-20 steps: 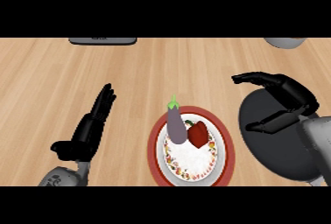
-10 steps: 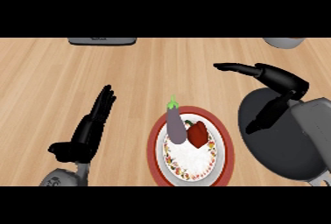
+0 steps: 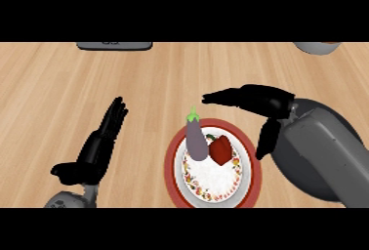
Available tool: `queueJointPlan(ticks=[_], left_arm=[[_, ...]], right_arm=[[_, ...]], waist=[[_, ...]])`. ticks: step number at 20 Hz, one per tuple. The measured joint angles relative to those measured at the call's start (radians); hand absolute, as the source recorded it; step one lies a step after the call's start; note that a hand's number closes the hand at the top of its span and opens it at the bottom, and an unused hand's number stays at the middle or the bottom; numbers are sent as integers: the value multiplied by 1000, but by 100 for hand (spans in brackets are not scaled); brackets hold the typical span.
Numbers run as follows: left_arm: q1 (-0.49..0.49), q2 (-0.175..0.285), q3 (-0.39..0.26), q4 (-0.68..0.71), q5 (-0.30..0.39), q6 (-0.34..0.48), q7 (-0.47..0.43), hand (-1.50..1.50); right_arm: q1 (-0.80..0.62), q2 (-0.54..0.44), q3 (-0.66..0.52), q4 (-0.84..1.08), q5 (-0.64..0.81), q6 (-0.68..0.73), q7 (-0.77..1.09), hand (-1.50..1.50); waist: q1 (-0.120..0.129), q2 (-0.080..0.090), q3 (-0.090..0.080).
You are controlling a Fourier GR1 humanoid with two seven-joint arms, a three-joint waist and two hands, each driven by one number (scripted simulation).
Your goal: Pick the bell pepper from the plate and place it in the pan
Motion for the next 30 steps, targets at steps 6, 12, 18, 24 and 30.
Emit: queueJointPlan(ticks=[6, 12, 18, 24, 30], left_arm=[[2, -8, 15, -13, -4, -10, 21, 0], [27, -39, 30, -24, -43, -18, 17, 0], [32, -67, 48, -36, -82, -33, 38, 0], [22, -96, 72, -19, -109, -58, 42, 0], [39, -113, 97, -33, -125, -86, 42, 0]], right_arm=[[26, 48, 113, 9, 182, -41, 24, -150], [79, 98, 97, -2, 293, -20, 42, -150], [124, 148, 50, -5, 381, 6, 48, -150], [128, 205, -13, 70, 446, -14, -2, -150], [126, 262, -44, 146, 525, -37, -35, -150]], waist=[[-5, 0, 0], [-10, 0, 1], [-11, 0, 1], [-10, 0, 1], [-9, 0, 1]])
